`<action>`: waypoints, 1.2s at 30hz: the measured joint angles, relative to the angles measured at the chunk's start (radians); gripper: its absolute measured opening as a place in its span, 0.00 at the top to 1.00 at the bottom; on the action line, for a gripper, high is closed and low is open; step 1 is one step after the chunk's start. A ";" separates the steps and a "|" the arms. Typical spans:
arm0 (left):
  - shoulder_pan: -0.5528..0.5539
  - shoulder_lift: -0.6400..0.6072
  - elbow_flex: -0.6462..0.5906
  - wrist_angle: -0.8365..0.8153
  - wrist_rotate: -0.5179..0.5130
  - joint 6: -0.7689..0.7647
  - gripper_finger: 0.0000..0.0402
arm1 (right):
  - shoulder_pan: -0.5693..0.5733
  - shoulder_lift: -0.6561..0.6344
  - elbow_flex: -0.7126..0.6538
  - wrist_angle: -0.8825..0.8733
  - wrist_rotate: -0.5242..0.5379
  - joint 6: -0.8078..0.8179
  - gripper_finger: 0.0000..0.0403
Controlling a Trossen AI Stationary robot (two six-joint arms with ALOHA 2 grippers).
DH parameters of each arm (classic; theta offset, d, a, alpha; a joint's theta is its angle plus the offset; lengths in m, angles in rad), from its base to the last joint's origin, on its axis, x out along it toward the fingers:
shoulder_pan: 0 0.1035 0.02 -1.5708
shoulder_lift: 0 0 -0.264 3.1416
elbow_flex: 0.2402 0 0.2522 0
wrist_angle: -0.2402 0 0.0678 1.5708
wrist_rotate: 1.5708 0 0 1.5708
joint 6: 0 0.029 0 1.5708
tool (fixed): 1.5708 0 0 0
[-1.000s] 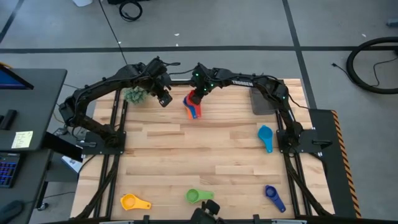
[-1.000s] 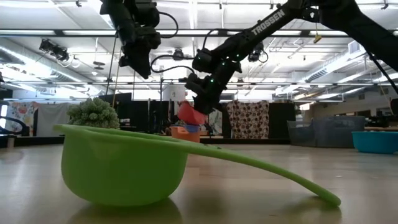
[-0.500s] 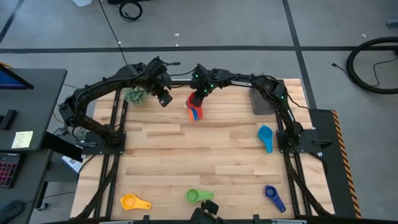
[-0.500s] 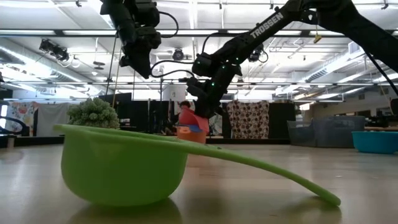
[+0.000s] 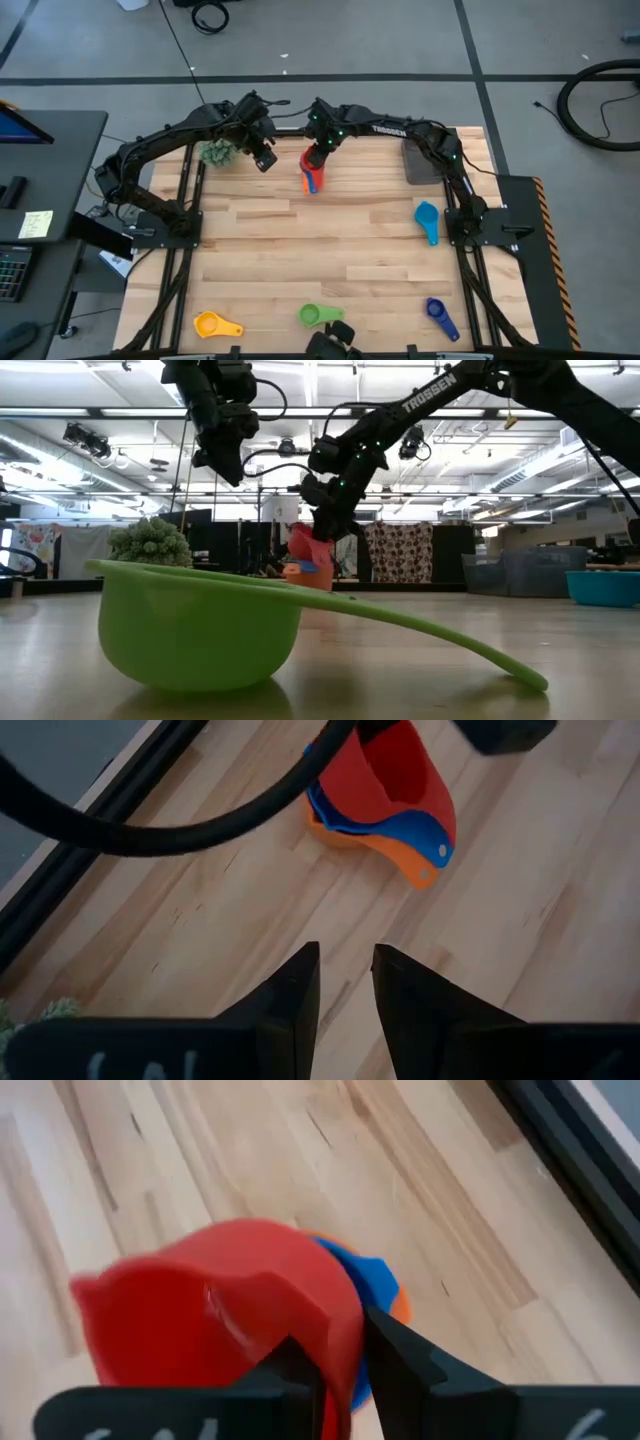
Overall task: Nest measuring cups in basket
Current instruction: Stack the red measuring cup on top of the blue measuring cup
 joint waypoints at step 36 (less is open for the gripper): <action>0.000 0.000 0.000 -0.023 0.000 0.042 0.75 | 0.005 -0.001 0.073 -0.145 0.002 -0.049 0.85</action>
